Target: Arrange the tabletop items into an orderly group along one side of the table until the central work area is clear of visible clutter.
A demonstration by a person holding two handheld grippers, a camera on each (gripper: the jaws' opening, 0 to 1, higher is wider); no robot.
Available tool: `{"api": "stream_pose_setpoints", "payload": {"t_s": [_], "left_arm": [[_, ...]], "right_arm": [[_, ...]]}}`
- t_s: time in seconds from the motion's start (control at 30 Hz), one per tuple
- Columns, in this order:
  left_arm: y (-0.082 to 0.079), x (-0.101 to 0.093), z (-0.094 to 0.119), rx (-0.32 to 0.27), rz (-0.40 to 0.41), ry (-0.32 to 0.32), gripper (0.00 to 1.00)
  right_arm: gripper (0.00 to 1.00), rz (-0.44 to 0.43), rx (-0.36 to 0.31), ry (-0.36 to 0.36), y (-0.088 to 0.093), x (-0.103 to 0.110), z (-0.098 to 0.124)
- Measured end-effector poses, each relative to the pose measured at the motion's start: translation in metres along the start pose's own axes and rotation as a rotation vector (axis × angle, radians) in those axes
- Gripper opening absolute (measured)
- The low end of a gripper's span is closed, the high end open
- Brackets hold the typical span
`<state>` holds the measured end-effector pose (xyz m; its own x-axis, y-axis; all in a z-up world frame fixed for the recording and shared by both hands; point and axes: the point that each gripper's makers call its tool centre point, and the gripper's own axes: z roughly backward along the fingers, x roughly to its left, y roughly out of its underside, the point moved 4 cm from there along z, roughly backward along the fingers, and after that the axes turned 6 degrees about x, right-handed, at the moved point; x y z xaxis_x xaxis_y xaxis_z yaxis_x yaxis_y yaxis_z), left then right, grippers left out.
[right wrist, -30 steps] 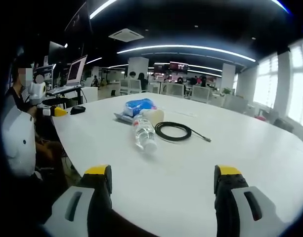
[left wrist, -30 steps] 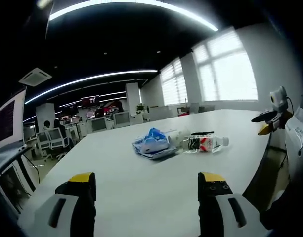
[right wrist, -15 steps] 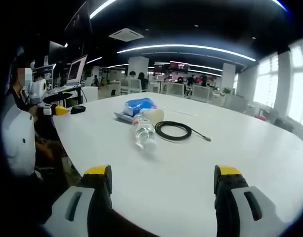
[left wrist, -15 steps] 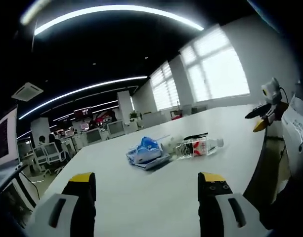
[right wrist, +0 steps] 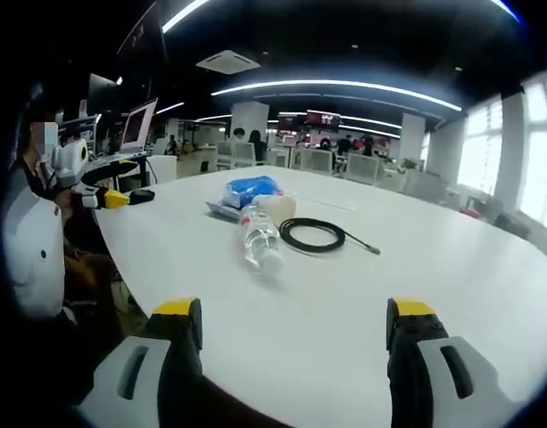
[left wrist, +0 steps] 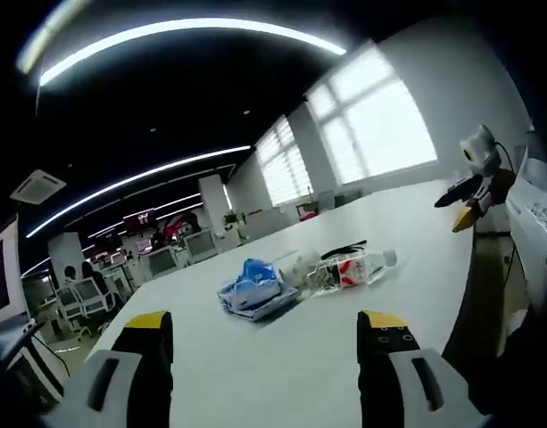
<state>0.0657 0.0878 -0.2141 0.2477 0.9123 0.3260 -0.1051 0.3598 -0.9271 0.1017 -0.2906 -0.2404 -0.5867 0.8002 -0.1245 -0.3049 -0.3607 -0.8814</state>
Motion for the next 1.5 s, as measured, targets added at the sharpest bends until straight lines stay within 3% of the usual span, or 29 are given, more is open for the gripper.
{"api": "stream_pose_setpoints", "payload": {"t_s": [1.03,1.5], "left_arm": [[-0.009,-0.009,-0.008,-0.019,-0.037,0.027,0.84],[-0.019,-0.024,-0.026,-0.018,-0.152,0.051,0.84]], "right_arm": [[0.82,-0.012,0.000,0.003,0.005,-0.001,0.002],[0.82,-0.009,-0.004,-0.010,0.006,0.002,0.002]]}}
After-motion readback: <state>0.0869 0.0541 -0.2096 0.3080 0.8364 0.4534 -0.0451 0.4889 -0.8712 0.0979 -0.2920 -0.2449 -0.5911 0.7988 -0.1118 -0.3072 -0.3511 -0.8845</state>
